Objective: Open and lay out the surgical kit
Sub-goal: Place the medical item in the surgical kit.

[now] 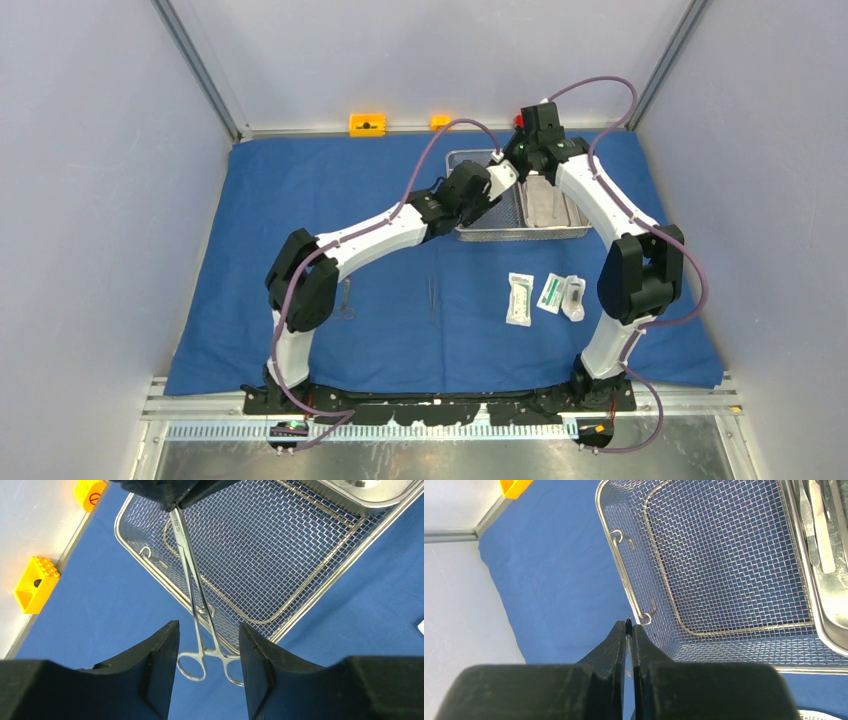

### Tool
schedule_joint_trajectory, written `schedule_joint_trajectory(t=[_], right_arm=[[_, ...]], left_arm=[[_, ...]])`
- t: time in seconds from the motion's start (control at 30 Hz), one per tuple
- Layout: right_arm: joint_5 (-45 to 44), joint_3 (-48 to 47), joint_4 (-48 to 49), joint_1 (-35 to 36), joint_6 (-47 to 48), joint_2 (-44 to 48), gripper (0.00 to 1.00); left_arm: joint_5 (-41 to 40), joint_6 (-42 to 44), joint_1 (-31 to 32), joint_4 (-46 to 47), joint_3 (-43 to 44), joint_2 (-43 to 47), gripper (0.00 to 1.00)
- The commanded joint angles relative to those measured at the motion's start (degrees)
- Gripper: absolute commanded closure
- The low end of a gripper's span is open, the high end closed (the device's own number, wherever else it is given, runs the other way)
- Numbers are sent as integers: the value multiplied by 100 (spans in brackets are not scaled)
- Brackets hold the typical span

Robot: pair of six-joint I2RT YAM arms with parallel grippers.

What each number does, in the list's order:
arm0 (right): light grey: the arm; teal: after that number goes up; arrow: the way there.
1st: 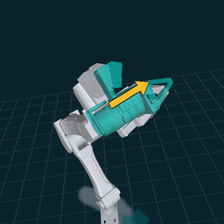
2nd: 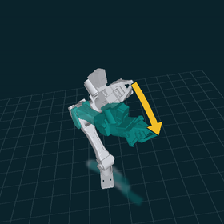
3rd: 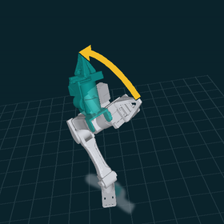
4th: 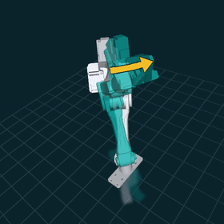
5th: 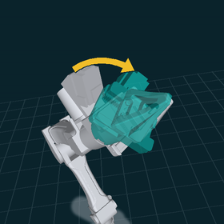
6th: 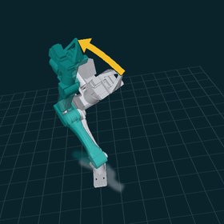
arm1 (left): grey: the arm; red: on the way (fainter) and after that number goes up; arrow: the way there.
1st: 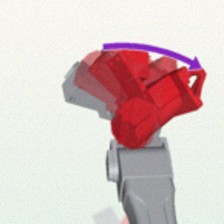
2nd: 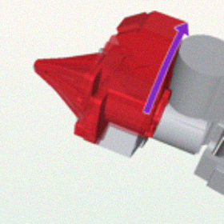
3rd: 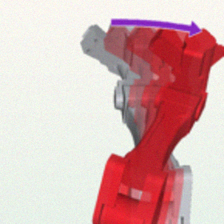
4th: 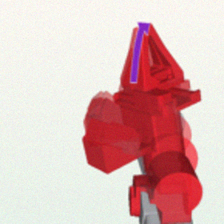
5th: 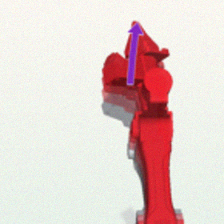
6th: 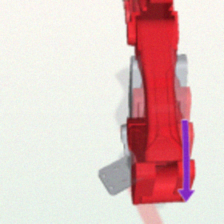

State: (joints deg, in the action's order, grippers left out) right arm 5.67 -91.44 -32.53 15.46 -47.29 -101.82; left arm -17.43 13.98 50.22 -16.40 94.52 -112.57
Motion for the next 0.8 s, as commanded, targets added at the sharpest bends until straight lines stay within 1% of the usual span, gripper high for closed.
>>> schedule_joint_trajectory(t=[0.0, 0.13, 0.27, 0.53, 0.63, 0.77], right_arm=[[78, 33, 300, -59, -140, 406, 100], [73, 62, 330, -79, -113, 417, 100], [-76, 286, 454, -105, 67, 493, 100], [-264, 675, 730, -140, 362, 514, 100], [-204, 750, 805, -146, 363, 530, 100], [-160, 831, 894, -147, 369, 579, 100]], left_arm=[[208, 3, -21, 333, 17, 165, 53], [389, -108, -103, 355, -60, 139, 56], [926, -472, -390, 233, -118, 178, 58], [1703, -460, -705, 508, -711, 646, 58], [2349, -312, -890, 645, -802, 678, 54], [3500, -198, -1205, 810, -772, 596, 47]])
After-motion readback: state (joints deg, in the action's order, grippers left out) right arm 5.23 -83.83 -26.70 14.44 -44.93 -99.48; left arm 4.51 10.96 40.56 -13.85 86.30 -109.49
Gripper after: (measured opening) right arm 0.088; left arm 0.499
